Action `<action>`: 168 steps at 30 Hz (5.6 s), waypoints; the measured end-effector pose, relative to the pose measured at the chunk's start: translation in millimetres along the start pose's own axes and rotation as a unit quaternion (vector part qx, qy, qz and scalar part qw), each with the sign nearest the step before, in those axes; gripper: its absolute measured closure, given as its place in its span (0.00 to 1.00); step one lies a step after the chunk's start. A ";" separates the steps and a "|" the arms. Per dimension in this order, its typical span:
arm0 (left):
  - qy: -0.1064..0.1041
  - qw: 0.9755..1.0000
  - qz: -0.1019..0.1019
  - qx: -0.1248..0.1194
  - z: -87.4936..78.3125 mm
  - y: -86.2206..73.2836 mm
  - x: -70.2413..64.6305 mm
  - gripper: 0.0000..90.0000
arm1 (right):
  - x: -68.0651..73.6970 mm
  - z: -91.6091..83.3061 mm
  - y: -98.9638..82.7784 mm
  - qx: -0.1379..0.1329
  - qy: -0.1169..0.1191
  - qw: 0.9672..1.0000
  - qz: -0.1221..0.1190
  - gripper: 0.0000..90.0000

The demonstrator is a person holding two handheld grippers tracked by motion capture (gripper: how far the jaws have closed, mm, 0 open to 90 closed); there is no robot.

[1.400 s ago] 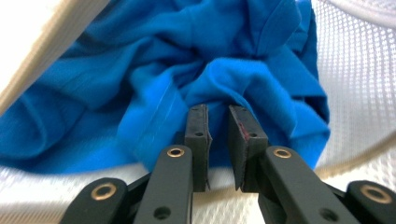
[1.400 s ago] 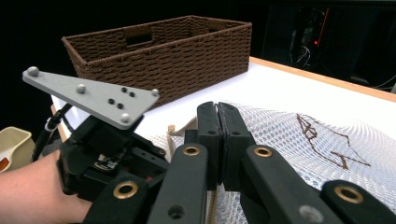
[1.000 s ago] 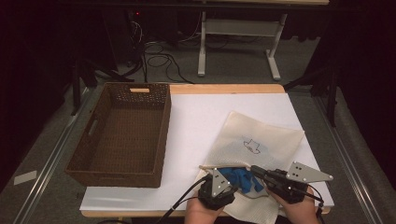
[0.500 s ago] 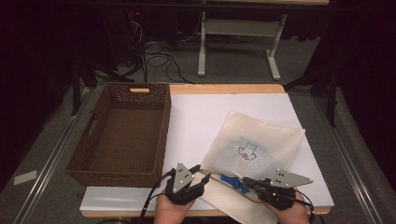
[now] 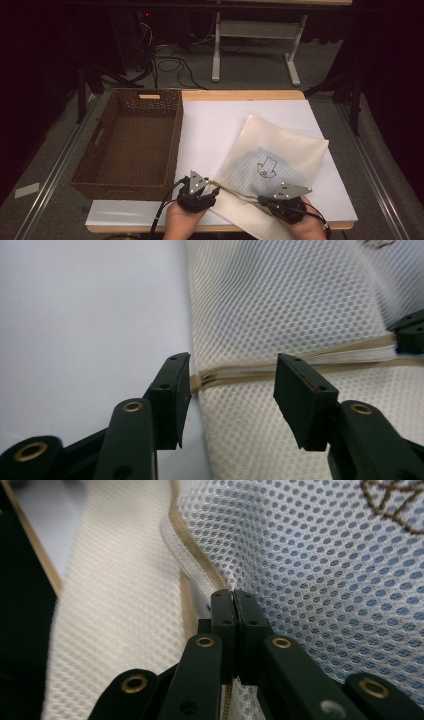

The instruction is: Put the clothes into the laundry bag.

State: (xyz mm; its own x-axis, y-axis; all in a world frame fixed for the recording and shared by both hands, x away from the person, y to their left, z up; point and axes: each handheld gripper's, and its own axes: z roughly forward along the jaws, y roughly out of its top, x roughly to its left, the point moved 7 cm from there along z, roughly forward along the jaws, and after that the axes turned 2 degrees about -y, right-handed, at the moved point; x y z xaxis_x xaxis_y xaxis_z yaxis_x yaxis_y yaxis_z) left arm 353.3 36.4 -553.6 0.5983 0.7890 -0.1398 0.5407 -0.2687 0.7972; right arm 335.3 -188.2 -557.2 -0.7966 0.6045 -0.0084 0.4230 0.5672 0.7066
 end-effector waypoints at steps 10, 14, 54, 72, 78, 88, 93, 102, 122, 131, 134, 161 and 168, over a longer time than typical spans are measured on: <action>0.005 0.999 -0.004 0.038 11.6 -10.5 2.8 0.88 | -10.3 1.0 -3.5 0.001 -0.010 1.000 0.004 1.00; 0.003 0.999 0.003 0.045 7.1 -14.2 -5.6 0.95 | -15.8 0.4 -4.2 0.000 -0.016 1.000 0.008 1.00; -0.035 0.999 0.017 -0.016 26.4 19.8 -28.2 0.58 | -79.8 -88.1 -24.8 -0.098 -0.138 0.979 0.113 0.64; -0.051 0.998 0.020 0.041 46.1 12.3 -35.2 0.78 | -103.2 -66.0 -65.8 -0.018 -0.154 0.973 0.173 0.63; -0.042 0.998 0.033 0.041 46.5 11.5 -38.4 0.95 | -99.7 -64.0 -63.9 -0.010 -0.147 0.976 0.160 0.94; -0.003 0.998 0.051 0.024 37.0 14.9 -28.6 0.97 | -103.6 -56.1 -49.5 -0.015 -0.152 0.978 0.140 0.98; 0.017 0.999 0.038 0.011 26.4 14.3 -14.1 0.97 | -109.8 -45.9 -35.6 -0.024 -0.149 0.980 0.132 0.98; 0.044 0.999 0.025 -0.002 14.0 11.6 1.4 0.97 | -121.2 -22.3 -9.9 -0.027 -0.144 0.983 0.109 0.98; 0.039 0.999 0.007 -0.032 4.6 9.6 6.8 0.70 | -125.6 -39.2 -8.0 -0.061 -0.146 0.981 0.113 0.86; 0.036 0.999 0.011 -0.039 -4.3 8.5 6.8 0.56 | -111.6 -55.6 -7.6 -0.085 -0.140 0.980 0.110 0.83; 0.033 0.998 0.013 -0.043 -12.1 4.8 4.3 0.53 | -102.1 -63.0 -6.6 -0.098 -0.139 0.980 0.108 0.78; 0.011 1.000 -0.007 -0.008 -14.0 -12.0 3.1 0.78 | -72.1 -69.0 -9.6 -0.104 -0.124 0.984 0.078 0.76; 0.005 1.000 -0.002 -0.005 -13.2 -14.6 2.9 0.74 | -72.8 -67.2 -9.2 -0.105 -0.125 0.983 0.079 0.76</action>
State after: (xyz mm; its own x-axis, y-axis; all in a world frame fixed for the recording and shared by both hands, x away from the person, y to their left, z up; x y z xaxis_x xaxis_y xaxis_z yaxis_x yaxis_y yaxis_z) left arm 339.4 49.9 -557.9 0.5899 0.7957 -0.1373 0.5374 -0.2601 0.8022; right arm 360.4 -275.0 -515.5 -0.5855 0.8096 -0.0415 0.4140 0.3426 0.8433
